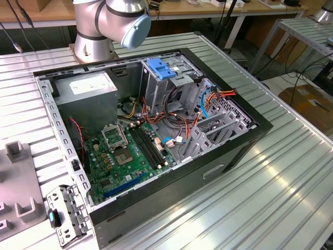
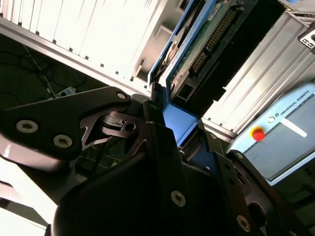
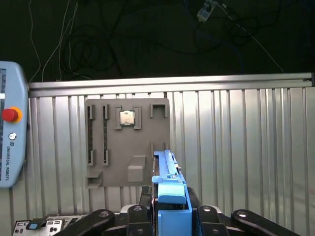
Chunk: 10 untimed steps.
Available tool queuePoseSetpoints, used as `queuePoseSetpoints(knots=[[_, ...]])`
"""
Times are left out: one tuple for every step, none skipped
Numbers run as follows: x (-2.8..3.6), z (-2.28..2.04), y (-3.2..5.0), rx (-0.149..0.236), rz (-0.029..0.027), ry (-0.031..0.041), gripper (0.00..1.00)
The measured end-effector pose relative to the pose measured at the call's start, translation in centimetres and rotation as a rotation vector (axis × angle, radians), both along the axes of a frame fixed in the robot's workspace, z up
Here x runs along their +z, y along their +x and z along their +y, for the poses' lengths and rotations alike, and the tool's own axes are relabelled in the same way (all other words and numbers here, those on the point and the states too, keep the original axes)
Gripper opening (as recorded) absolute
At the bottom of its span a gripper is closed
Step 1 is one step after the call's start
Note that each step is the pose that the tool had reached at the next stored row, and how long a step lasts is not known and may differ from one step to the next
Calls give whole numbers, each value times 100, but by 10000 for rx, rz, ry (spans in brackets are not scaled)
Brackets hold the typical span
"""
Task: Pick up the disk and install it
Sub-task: 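Pick up the disk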
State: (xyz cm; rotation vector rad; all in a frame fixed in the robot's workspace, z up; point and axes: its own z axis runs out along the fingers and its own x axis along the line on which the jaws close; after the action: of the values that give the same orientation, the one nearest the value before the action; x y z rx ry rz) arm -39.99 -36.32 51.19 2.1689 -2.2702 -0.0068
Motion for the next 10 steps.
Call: queuePoseSetpoints(knots=[[0, 0, 16, 0, 0, 0, 37], [0, 0, 30, 0, 1, 0, 37], [0, 0, 46, 0, 0, 0, 37], [0, 0, 63, -1, 0, 0, 37], [0, 0, 84, 0, 0, 0, 37], [0, 0, 99, 0, 1, 0, 37], [0, 0, 117, 0, 1, 0, 37], [0, 0, 130, -1, 1, 0, 37], [0, 0, 153, 0, 0, 0, 37], [0, 0, 197, 0, 1, 0, 37]])
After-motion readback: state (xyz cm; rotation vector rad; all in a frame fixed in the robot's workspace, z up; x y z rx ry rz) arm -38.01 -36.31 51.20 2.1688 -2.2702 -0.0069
